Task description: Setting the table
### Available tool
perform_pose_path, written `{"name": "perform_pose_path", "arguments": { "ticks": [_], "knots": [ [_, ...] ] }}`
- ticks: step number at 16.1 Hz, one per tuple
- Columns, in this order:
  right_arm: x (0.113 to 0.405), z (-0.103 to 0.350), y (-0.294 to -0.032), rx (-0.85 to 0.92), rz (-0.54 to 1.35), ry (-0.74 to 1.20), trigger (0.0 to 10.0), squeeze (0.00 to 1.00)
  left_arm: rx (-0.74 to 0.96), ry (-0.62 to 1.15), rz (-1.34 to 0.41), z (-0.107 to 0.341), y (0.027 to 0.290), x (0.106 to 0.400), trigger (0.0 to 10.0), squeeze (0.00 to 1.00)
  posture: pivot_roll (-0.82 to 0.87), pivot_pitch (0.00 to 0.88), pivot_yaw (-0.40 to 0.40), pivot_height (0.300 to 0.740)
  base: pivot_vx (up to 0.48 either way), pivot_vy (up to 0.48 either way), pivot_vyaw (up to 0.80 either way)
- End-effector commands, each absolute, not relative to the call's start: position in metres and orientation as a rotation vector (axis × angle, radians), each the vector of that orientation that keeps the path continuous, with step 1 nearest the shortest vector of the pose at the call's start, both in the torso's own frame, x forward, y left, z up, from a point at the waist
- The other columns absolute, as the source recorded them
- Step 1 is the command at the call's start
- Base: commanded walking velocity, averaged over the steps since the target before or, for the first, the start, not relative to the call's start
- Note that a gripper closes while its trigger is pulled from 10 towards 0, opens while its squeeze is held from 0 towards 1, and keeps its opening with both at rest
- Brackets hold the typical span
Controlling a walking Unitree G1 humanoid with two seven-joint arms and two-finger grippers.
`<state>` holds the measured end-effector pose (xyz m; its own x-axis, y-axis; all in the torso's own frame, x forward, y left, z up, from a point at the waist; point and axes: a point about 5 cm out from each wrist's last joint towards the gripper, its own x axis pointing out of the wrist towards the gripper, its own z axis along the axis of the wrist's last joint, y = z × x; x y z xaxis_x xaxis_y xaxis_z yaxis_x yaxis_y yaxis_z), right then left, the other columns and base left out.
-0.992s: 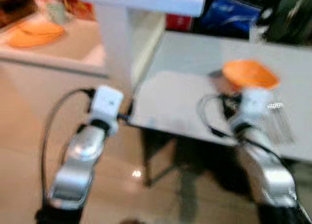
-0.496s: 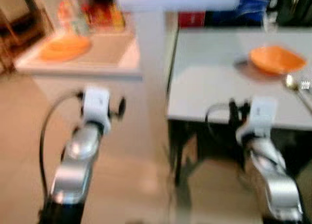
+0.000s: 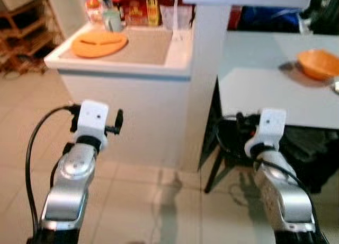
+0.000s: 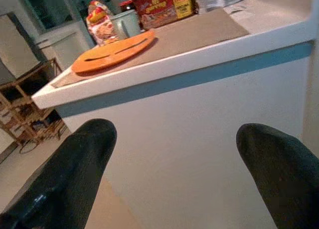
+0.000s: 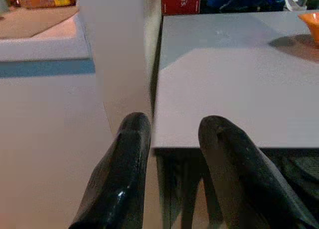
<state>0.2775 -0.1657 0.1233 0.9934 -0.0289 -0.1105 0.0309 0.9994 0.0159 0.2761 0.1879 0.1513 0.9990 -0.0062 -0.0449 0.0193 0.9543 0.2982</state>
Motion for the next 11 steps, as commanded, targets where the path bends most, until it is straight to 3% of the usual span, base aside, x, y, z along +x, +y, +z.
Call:
{"name": "perform_pose_path", "arguments": {
  "ticks": [1, 9, 11],
  "knots": [
    [0.279, 0.126, -0.155, 0.016, 0.01, 0.106, 10.0, 0.0, 0.315, 0.039, 0.006, 0.156, 0.194, 0.273, 10.0, 0.0, 0.07, 0.052, 0.03, 0.74, 0.0, 0.48, -0.8],
    [0.283, 0.148, -0.146, 0.074, 0.076, 0.006, 10.0, 0.0, 0.303, -0.003, 0.001, 0.167, 0.19, 0.276, 10.0, 0.0, 0.09, 0.073, 0.024, 0.74, 0.0, 0.48, 0.0],
    [0.288, 0.146, -0.163, 0.095, -0.011, 0.046, 10.0, 0.0, 0.326, -0.014, -0.027, 0.166, 0.181, 0.279, 10.0, 0.0, 0.06, 0.067, -0.003, 0.74, 0.0, 0.48, -0.72]
  ]
}}
